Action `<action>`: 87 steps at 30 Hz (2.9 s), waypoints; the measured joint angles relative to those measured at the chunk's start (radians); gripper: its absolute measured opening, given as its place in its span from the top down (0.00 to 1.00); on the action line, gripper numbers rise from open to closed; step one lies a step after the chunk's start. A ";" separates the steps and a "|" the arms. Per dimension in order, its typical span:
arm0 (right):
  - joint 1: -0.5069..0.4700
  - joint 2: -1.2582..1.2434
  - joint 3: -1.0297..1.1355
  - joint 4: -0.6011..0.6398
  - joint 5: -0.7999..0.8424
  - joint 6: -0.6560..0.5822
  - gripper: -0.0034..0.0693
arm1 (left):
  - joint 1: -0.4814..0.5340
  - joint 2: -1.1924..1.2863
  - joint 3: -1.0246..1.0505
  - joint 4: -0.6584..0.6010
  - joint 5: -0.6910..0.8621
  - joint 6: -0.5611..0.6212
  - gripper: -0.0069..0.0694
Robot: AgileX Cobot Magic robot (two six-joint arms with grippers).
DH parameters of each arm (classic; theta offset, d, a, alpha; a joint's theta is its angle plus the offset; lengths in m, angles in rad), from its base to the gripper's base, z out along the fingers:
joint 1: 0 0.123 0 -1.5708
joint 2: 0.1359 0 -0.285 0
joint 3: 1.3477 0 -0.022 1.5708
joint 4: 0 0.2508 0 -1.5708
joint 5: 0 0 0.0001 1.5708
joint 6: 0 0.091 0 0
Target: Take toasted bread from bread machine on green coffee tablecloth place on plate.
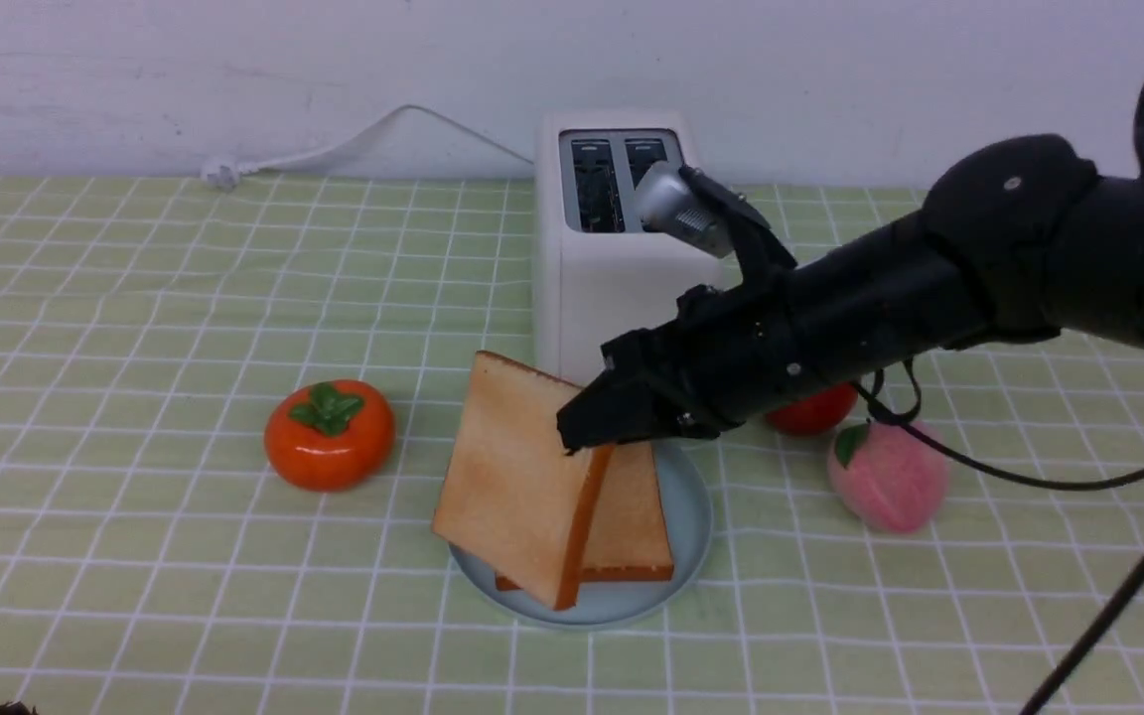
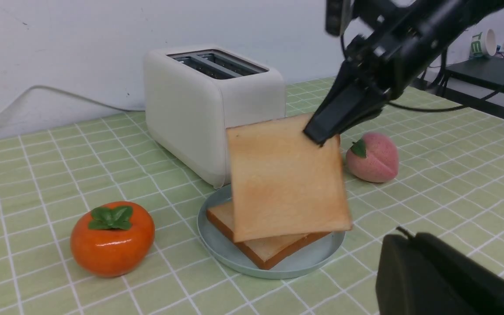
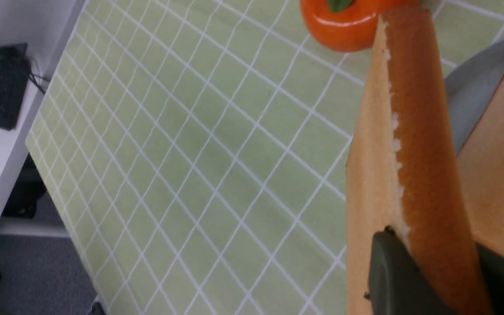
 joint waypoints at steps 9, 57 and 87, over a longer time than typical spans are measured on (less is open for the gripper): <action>-0.029 0.102 0.000 0.044 -0.091 -0.026 0.77 | 0.000 0.000 0.000 -0.002 0.001 0.000 0.93; -0.127 -1.542 0.672 -0.937 0.114 0.821 0.95 | 0.000 0.000 0.000 -0.041 -0.003 0.000 0.92; -0.369 -1.815 1.317 -0.997 -0.440 0.667 0.98 | 0.000 0.000 0.000 -0.042 -0.006 0.000 0.88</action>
